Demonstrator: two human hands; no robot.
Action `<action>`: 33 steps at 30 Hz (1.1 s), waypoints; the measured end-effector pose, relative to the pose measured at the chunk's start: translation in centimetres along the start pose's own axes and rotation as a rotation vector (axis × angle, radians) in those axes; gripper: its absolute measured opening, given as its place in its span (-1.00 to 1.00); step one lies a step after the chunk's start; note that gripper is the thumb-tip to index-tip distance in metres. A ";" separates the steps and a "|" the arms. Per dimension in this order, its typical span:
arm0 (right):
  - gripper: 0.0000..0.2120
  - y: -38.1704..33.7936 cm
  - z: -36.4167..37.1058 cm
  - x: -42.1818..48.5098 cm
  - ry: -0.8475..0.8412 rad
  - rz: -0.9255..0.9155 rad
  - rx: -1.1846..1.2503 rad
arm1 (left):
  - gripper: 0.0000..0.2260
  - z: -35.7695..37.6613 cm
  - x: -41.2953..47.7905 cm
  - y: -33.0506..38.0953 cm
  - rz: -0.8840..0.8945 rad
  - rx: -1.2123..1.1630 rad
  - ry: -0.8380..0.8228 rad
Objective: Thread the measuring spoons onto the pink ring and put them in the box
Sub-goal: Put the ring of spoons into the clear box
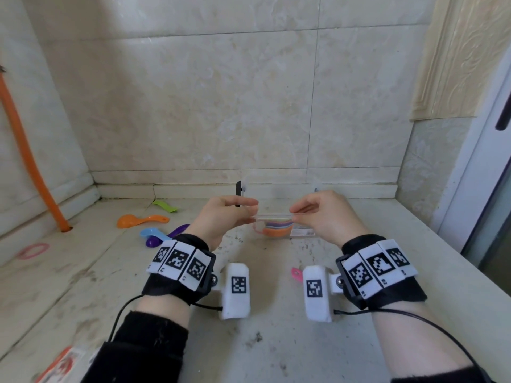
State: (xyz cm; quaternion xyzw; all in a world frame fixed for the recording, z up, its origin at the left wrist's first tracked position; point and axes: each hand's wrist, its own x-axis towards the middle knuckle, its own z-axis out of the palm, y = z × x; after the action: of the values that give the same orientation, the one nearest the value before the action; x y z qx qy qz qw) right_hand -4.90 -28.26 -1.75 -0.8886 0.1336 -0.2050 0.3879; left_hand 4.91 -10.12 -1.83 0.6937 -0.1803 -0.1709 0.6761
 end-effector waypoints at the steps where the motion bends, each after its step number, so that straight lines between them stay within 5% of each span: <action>1: -0.90 0.1 0.0 0.1 0.024 0.005 -0.028 | -0.87 -0.2 0.0 0.1 -0.001 -0.016 0.014; 17: -0.91 -0.9 2.1 2.1 0.108 0.092 -0.021 | -0.62 -0.7 1.2 -0.7 -0.101 -0.216 0.156; 33: -0.87 -1.6 3.7 6.4 0.096 0.083 -0.124 | -0.54 -1.8 2.6 -1.9 -0.138 -0.261 0.033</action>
State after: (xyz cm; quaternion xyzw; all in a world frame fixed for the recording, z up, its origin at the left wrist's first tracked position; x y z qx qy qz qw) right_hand 2.66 -27.36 -1.17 -0.8938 0.2013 -0.2224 0.3335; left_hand 8.06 -9.76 -3.68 0.6134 -0.0972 -0.2276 0.7500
